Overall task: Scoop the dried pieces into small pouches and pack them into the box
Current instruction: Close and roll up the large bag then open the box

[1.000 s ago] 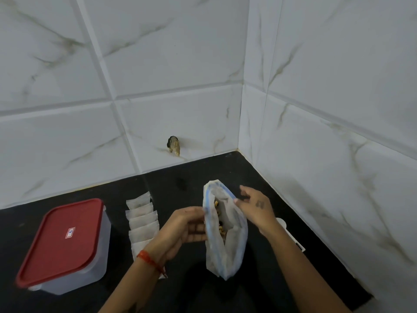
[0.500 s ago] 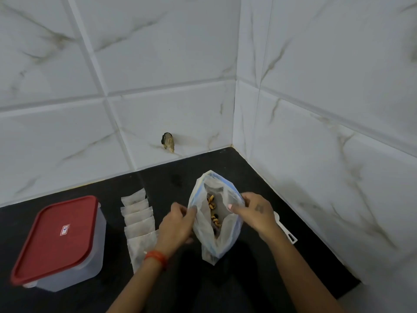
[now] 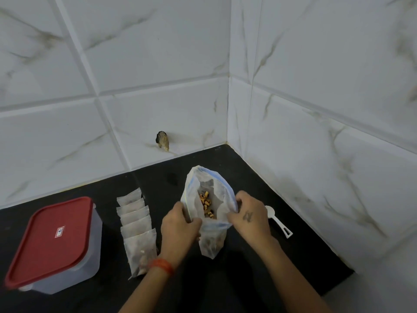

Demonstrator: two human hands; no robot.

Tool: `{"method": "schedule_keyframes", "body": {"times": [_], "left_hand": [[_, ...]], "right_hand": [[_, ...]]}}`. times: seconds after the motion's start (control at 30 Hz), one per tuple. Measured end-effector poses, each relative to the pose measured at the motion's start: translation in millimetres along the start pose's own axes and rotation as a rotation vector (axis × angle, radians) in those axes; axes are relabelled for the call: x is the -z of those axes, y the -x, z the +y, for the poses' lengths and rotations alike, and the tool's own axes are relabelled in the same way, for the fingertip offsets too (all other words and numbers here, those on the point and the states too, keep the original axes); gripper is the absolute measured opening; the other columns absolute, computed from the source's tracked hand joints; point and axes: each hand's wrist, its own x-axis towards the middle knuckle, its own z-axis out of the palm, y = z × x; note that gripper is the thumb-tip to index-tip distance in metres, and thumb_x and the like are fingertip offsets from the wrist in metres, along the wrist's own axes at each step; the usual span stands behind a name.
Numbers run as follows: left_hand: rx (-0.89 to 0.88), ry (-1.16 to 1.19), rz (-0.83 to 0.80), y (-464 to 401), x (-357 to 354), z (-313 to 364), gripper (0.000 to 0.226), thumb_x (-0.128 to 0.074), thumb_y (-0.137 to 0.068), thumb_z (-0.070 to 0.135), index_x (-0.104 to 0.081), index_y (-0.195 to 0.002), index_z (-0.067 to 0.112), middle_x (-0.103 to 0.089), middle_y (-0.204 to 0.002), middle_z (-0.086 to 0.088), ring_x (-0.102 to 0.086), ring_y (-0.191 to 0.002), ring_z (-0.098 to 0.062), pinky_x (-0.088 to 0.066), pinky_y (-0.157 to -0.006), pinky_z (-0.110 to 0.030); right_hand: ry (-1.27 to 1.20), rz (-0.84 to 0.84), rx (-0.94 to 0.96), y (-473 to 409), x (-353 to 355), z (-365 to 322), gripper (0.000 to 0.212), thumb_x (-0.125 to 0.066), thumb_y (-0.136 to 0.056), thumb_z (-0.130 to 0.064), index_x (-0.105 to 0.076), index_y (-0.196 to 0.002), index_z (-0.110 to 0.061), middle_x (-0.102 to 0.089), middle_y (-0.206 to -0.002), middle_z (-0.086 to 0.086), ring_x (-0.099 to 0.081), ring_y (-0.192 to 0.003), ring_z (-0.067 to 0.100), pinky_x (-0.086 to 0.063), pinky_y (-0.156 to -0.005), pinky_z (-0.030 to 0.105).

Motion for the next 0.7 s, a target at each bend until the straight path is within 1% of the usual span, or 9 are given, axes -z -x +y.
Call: {"method": "schedule_keyframes", "body": {"times": [0.07, 0.1, 0.17, 0.23, 0.3, 0.37, 0.47, 0.57, 0.7], "left_hand": [[-0.11, -0.126, 0.064, 0.9, -5.0, -2.2, 0.021, -0.062, -0.083, 0.014, -0.041, -0.086, 0.015, -0.053, -0.076, -0.001, -0.053, -0.062, -0.01, -0.039, -0.049, -0.017], [-0.103, -0.114, 0.027, 0.3, -5.8, -3.8, 0.02, -0.059, -0.086, 0.016, -0.039, -0.09, 0.015, -0.055, -0.078, -0.001, -0.056, -0.064, -0.012, -0.046, -0.051, -0.022], [0.057, 0.176, -0.147, -1.0, 2.1, 0.4, 0.015, -0.055, -0.09, 0.017, -0.043, -0.098, 0.018, -0.061, -0.094, -0.006, -0.065, -0.079, -0.02, -0.058, -0.066, -0.037], [0.249, 0.602, -0.418, 0.0, 13.0, 6.7, 0.029, -0.059, -0.088, 0.008, -0.046, -0.111, 0.021, -0.063, -0.112, -0.01, -0.066, -0.096, -0.026, -0.059, -0.075, -0.043], [0.299, 0.776, -0.557, -0.5, 21.3, 8.7, 0.052, -0.067, -0.077, -0.003, -0.047, -0.121, 0.015, -0.064, -0.116, -0.014, -0.066, -0.101, -0.029, -0.059, -0.076, -0.043], [0.317, 0.851, -0.587, -1.3, 24.4, 9.2, 0.064, -0.07, -0.064, -0.008, -0.048, -0.122, 0.009, -0.066, -0.113, -0.019, -0.067, -0.099, -0.032, -0.059, -0.074, -0.041], [0.345, 0.871, -0.511, 0.5, 21.7, 11.5, 0.061, -0.071, -0.064, -0.01, -0.05, -0.12, 0.005, -0.067, -0.109, -0.022, -0.069, -0.092, -0.032, -0.06, -0.07, -0.037], [0.333, 0.763, -0.301, 7.1, 11.3, 15.0, 0.045, -0.069, -0.073, -0.011, -0.049, -0.107, 0.009, -0.063, -0.102, -0.019, -0.07, -0.078, -0.028, -0.058, -0.055, -0.027], [0.007, 0.138, 0.015, 18.3, -5.3, 16.2, 0.038, -0.065, -0.076, -0.003, -0.037, -0.094, 0.015, -0.054, -0.082, 0.0, -0.062, -0.061, -0.014, -0.054, -0.05, -0.025]], "right_hand": [[0.007, -0.057, -0.022, 0.8, 2.5, -2.9, 0.02, -0.064, -0.085, -0.025, -0.045, -0.088, -0.022, -0.054, -0.083, -0.005, -0.057, -0.077, 0.01, -0.04, -0.06, 0.016], [-0.122, -0.156, -0.091, 0.5, 6.0, -2.1, 0.019, -0.064, -0.086, -0.026, -0.047, -0.091, -0.021, -0.058, -0.087, -0.004, -0.06, -0.08, 0.011, -0.045, -0.06, 0.017], [-0.605, -0.441, -0.285, 0.9, 16.5, -0.5, 0.022, -0.067, -0.086, -0.021, -0.054, -0.103, -0.015, -0.067, -0.102, 0.005, -0.068, -0.087, 0.018, -0.057, -0.067, 0.028], [-0.91, -0.602, -0.345, -0.6, 23.0, 5.8, 0.033, -0.07, -0.082, -0.007, -0.057, -0.113, -0.009, -0.07, -0.106, 0.012, -0.07, -0.093, 0.026, -0.058, -0.079, 0.039], [-1.048, -0.605, -0.346, -0.5, 23.9, 9.1, 0.037, -0.068, -0.078, 0.006, -0.059, -0.113, -0.004, -0.071, -0.104, 0.015, -0.07, -0.096, 0.027, -0.058, -0.08, 0.039], [-1.086, -0.539, -0.358, -0.4, 22.2, 8.0, 0.033, -0.068, -0.077, 0.009, -0.062, -0.108, -0.002, -0.072, -0.1, 0.014, -0.071, -0.093, 0.026, -0.059, -0.073, 0.034], [-1.022, -0.429, -0.377, 2.8, 21.8, 1.9, 0.032, -0.073, -0.074, 0.004, -0.064, -0.105, 0.0, -0.073, -0.094, 0.013, -0.073, -0.082, 0.021, -0.057, -0.063, 0.027], [-0.786, -0.278, -0.385, 6.0, 18.2, -4.1, 0.028, -0.074, -0.075, -0.001, -0.061, -0.099, -0.008, -0.068, -0.091, 0.01, -0.068, -0.068, 0.015, -0.052, -0.054, 0.021], [-0.08, -0.136, -0.114, 13.8, 8.6, -13.8, 0.024, -0.067, -0.081, -0.017, -0.046, -0.091, -0.021, -0.056, -0.09, -0.004, -0.056, -0.082, 0.01, -0.046, -0.068, 0.022]]}}
